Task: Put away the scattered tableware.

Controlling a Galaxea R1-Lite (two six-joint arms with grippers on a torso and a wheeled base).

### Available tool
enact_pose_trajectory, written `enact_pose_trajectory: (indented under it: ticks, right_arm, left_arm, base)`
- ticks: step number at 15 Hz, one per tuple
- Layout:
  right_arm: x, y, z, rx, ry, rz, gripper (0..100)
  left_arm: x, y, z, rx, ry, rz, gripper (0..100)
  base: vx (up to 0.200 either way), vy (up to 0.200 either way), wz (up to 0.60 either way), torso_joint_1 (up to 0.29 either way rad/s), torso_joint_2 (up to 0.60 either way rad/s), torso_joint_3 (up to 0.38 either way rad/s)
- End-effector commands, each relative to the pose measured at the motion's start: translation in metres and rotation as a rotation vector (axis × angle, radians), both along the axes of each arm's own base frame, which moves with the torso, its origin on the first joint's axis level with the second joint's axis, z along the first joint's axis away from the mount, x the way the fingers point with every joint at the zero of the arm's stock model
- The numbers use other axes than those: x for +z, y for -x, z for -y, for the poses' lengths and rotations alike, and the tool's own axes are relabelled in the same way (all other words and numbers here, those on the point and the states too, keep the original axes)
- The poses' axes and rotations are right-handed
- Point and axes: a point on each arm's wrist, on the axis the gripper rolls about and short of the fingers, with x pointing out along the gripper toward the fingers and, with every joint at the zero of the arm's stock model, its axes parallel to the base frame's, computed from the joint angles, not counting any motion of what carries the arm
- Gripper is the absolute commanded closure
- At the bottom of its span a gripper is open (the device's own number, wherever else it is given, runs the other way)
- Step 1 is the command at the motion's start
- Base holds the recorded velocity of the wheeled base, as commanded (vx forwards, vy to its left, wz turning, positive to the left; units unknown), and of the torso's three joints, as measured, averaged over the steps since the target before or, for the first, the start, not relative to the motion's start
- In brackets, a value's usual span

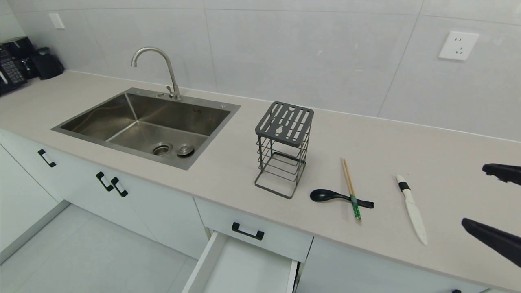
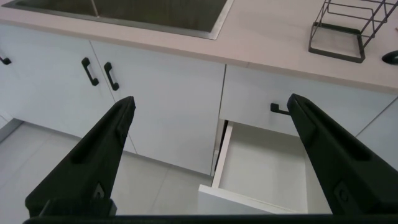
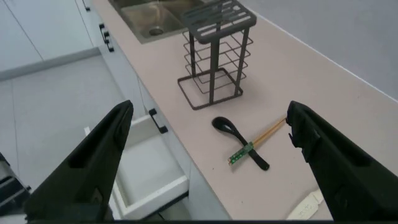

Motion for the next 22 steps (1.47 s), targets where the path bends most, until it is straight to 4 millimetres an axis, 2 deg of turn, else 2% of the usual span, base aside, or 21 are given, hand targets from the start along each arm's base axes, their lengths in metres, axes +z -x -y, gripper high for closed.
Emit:
enact_pose_trajectory:
  ticks: [1,3,4,5,6,8,10,12,14,17,22]
  right_arm:
    - [-0.005,-0.012,-0.008,-0.005,0.058,-0.097,0]
    - [-0.021,-0.033,-0.027,-0.031,0.137,-0.206,0]
    - [-0.021,-0.033,-0.027,-0.031,0.137,-0.206,0]
    - [-0.040,-0.051,-0.047,-0.056,0.238,-0.293,0]
    - [-0.046,-0.062,-0.054,-0.089,0.251,-0.345,0]
    - [-0.055,-0.075,-0.063,-0.179,0.214,-0.437,0]
    - [-0.065,-0.098,-0.083,-0.351,0.067,-0.596,0]
    - [-0.079,-0.110,-0.089,-0.408,0.044,-0.673,0]
    - [-0.101,-0.123,-0.091,-0.480,0.040,-0.738,0]
    - [-0.114,-0.143,-0.096,-0.574,-0.004,-0.743,0]
    - [-0.133,-0.151,-0.093,-0.679,-0.017,-0.800,0]
  left_arm:
    - [0.000,0.000,0.000,0.001,0.000,-0.001,0]
    - [0.000,0.000,0.000,0.001,0.000,-0.001,0]
    - [0.000,0.000,0.000,0.001,0.000,-0.001,0]
    - [0.000,0.000,0.000,-0.001,0.000,-0.001,0]
    - [0.000,0.000,0.000,-0.001,0.000,-0.001,0]
    - [0.000,0.000,0.000,0.001,0.000,-0.001,0]
    - [0.000,0.000,0.000,0.001,0.000,-0.001,0]
    - [0.000,0.000,0.000,0.001,0.000,-0.001,0]
    - [0.000,0.000,0.000,0.001,0.000,-0.001,0]
    - [0.000,0.000,0.000,0.001,0.000,-0.001,0]
    - [0.000,0.000,0.000,-0.001,0.000,-0.001,0]
  base:
    - [0.000,0.000,0.00,0.000,0.00,0.000]
    - [0.000,0.000,0.00,0.000,0.00,0.000]
    - [0.000,0.000,0.00,0.000,0.00,0.000]
    - [0.000,0.000,0.00,0.000,0.00,0.000]
    - [0.000,0.000,0.00,0.000,0.00,0.000]
    - [0.000,0.000,0.00,0.000,0.00,0.000]
    - [0.000,0.000,0.00,0.000,0.00,0.000]
    - [0.000,0.000,0.00,0.000,0.00,0.000]
    - [0.000,0.000,0.00,0.000,0.00,0.000]
    - [0.000,0.000,0.00,0.000,0.00,0.000]
    - [0.000,0.000,0.00,0.000,0.00,0.000]
